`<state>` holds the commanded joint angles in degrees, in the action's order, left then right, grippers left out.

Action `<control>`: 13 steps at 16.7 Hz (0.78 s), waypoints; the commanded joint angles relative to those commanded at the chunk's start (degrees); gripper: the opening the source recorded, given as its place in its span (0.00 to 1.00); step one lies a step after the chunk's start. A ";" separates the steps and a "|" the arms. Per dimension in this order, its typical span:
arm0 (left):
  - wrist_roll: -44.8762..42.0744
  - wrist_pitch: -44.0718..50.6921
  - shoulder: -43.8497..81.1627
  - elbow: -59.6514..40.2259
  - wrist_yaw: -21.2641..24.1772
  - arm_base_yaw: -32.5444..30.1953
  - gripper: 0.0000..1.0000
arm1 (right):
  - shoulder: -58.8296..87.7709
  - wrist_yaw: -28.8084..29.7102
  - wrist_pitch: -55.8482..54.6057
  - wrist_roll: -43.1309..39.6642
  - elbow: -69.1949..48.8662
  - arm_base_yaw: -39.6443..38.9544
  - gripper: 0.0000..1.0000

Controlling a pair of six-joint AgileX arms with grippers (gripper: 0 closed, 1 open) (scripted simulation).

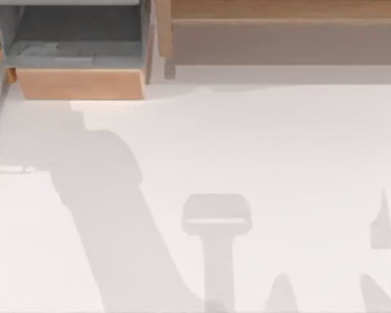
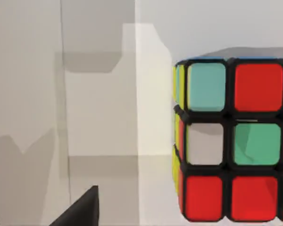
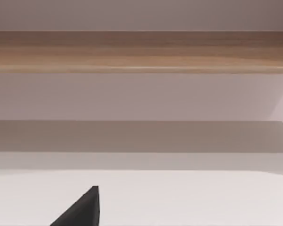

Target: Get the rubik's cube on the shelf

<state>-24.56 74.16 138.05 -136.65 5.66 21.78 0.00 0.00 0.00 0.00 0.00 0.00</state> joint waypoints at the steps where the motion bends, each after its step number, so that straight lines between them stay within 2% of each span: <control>1: 0.84 1.84 0.85 -0.92 -0.41 -0.74 1.00 | 0.00 0.00 0.00 0.00 0.00 0.00 1.00; 9: 1.70 3.66 1.75 -1.59 -0.78 -1.31 1.00 | 0.00 0.00 0.00 0.00 0.00 0.00 1.00; 13: 1.72 0.17 1.73 2.01 -0.86 -1.47 1.00 | 0.00 0.00 0.00 0.00 0.00 0.00 1.00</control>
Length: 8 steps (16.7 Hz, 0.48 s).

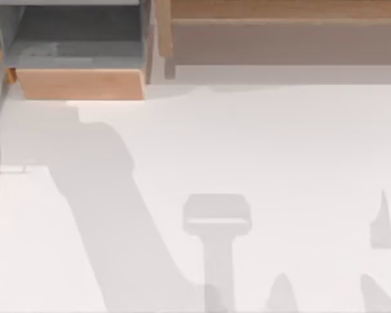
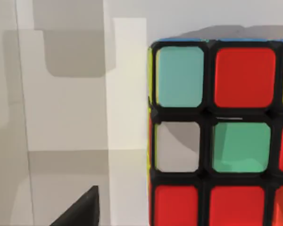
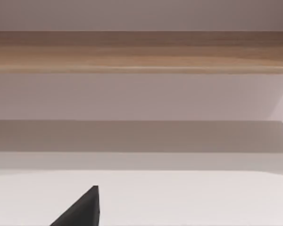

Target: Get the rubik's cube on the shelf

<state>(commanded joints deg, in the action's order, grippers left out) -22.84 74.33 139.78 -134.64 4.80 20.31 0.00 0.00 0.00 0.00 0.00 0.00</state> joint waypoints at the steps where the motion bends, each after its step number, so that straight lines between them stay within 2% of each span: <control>1: 0.03 -1.24 0.45 0.84 0.00 -0.04 1.00 | 0.00 0.00 0.00 0.00 0.00 0.00 1.00; 8: 0.86 -5.86 4.67 1.11 -0.10 -0.92 1.00 | 0.00 0.00 0.00 0.00 0.00 0.00 1.00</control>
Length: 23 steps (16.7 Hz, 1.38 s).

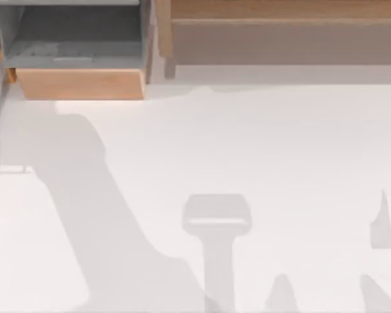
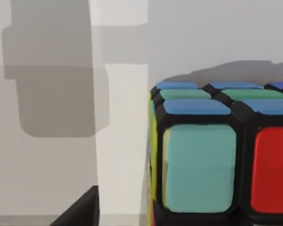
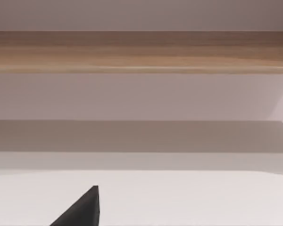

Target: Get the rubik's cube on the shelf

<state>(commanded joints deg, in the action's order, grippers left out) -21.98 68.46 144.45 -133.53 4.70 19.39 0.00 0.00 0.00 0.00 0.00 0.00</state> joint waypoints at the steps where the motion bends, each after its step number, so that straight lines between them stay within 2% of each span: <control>1: 0.00 0.00 0.00 0.00 0.00 0.00 1.00 | 0.00 0.00 0.00 0.00 0.00 0.00 1.00; 2: 0.00 0.00 0.00 0.00 0.00 0.00 1.00 | 0.00 0.00 0.00 0.00 0.00 0.00 1.00; 15: 0.00 0.00 0.00 0.00 0.00 0.00 0.02 | 0.00 0.00 0.00 0.00 0.00 0.00 1.00; 23: 0.00 0.00 0.00 0.00 0.00 0.00 0.00 | 0.00 0.00 0.00 0.00 0.00 0.00 1.00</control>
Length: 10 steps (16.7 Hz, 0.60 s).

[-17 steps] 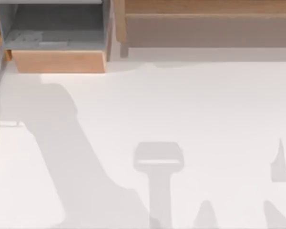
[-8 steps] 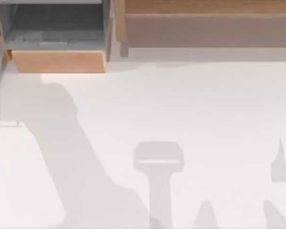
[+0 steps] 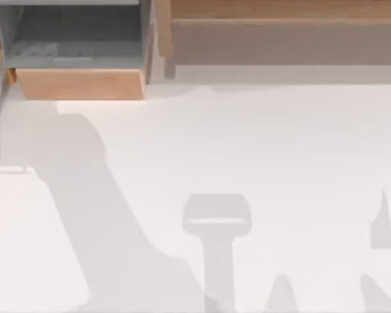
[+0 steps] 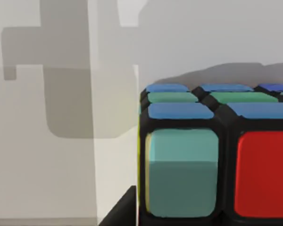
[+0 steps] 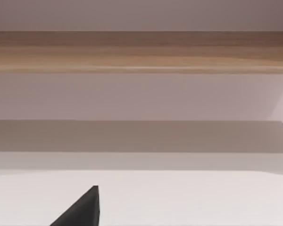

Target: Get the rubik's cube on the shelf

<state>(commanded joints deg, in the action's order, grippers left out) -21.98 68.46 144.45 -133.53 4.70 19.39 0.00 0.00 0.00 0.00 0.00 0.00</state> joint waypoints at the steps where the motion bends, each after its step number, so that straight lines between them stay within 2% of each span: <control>1: -0.09 0.01 -0.08 0.03 -0.01 0.19 0.00 | 0.00 0.00 0.00 0.00 0.00 0.00 1.00; 5: -3.56 3.28 -3.71 0.03 -1.14 0.66 0.00 | 0.00 0.00 0.00 0.00 0.00 0.00 1.00; 10: -11.01 8.79 -9.27 -4.78 -6.88 1.97 0.00 | 0.00 0.00 0.00 0.00 0.00 0.00 1.00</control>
<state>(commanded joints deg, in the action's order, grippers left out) -32.99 77.26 135.18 -138.31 -2.19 21.35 0.00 0.00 0.00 0.00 0.00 0.00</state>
